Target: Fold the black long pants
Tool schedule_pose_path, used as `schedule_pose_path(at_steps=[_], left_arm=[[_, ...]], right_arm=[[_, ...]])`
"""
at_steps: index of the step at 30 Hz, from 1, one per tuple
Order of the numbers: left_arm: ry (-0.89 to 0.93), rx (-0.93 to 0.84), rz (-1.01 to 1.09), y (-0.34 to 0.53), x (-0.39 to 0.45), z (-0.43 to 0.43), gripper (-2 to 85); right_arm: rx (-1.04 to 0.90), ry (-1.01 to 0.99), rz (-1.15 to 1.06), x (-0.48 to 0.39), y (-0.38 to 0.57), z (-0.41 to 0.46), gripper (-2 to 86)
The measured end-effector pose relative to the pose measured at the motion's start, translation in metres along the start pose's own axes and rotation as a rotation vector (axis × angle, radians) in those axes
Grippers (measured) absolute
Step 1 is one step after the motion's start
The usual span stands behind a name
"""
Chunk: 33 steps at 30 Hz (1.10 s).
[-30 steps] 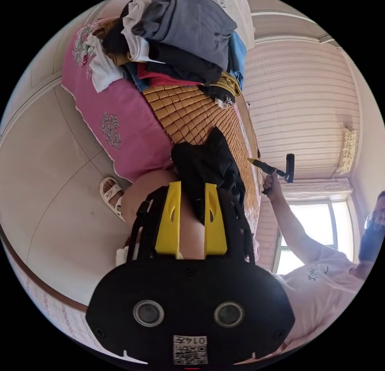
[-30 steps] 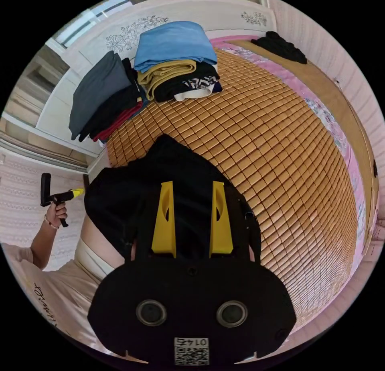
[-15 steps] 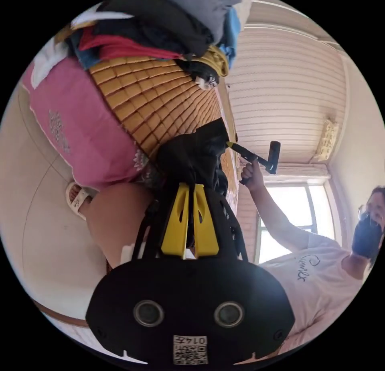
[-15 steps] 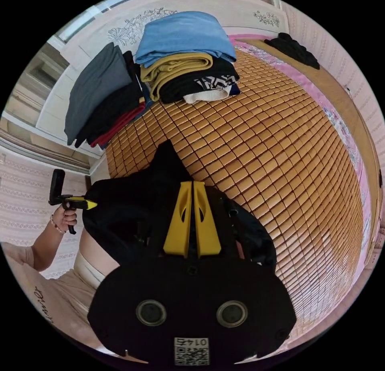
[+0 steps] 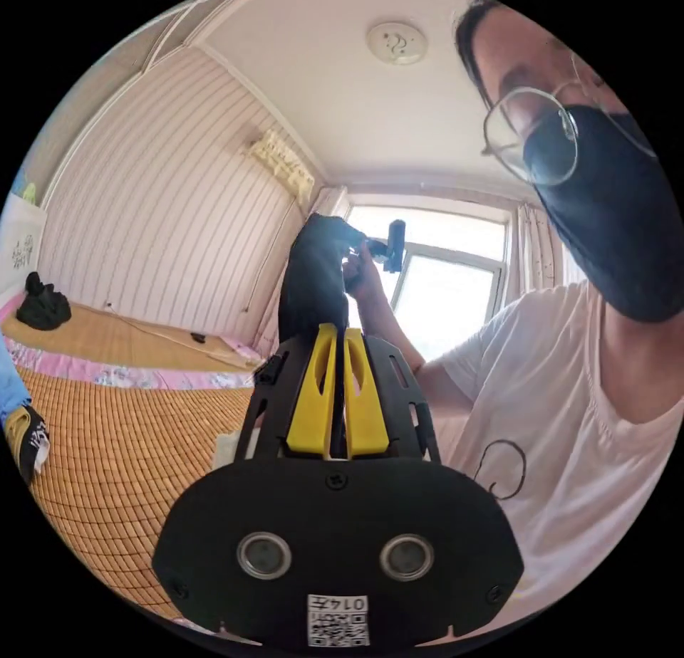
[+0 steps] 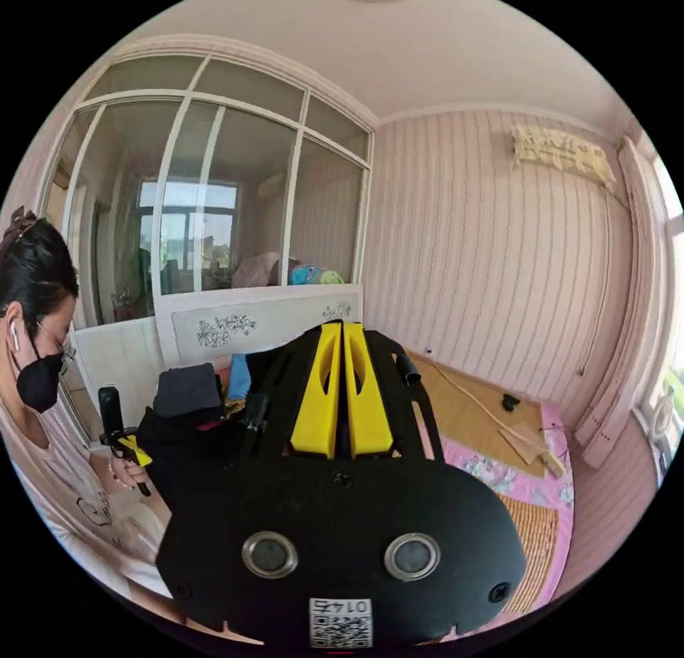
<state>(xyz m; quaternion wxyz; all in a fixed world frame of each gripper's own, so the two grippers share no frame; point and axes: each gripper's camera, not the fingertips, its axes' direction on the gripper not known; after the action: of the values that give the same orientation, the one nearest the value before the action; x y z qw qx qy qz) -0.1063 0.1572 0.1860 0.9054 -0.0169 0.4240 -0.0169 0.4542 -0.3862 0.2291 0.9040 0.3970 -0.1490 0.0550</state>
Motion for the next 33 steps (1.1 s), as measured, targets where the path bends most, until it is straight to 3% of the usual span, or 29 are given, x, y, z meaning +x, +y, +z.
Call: schedule_pose_path(at_steps=[2,5,9,13,16,20,23,28,30,33], left_arm=[[-0.089,0.045,-0.004,-0.002,0.004,-0.002,-1.0],[-0.351,-0.035,-0.077,0.033,-0.005,-0.001,-1.0],[-0.687,-0.322,-0.316,0.117,-0.036,0.009,-1.0],[-0.748,-0.444,-0.514,0.171,-0.052,0.004,-1.0],[-0.832,-0.497,-0.552,0.18,-0.054,0.004,-0.9],[-0.889,-0.388,-0.565,0.161,-0.057,-0.008,-0.7],[-1.03,-0.4,-0.513,0.148,-0.067,-0.005,0.5],[-1.2,-0.653,-0.766,0.181,-0.103,-0.005,9.3],[-1.206,-0.696,-0.741,0.181,-0.093,0.005,8.6],[-1.269,-0.98,-0.608,0.178,-0.082,0.06,5.6]], right_arm=[[-0.008,0.02,-0.121,-0.024,-0.034,0.032,-1.0],[-0.273,-0.119,-0.139,-0.047,-0.027,0.153,-1.0],[-0.759,-0.174,-0.054,-0.09,0.118,0.324,-1.0],[-0.943,-0.291,0.182,-0.127,0.228,0.384,-1.0],[-0.947,-0.358,0.227,-0.141,0.237,0.405,-0.9],[-0.869,-0.415,0.16,-0.163,0.195,0.432,-0.7],[-0.857,-0.421,0.084,-0.195,0.165,0.462,0.4],[-0.965,-0.524,0.095,-0.243,0.177,0.489,8.9],[-0.996,-0.54,0.116,-0.25,0.195,0.478,9.2],[-1.01,-0.566,0.126,-0.257,0.232,0.44,13.9]])
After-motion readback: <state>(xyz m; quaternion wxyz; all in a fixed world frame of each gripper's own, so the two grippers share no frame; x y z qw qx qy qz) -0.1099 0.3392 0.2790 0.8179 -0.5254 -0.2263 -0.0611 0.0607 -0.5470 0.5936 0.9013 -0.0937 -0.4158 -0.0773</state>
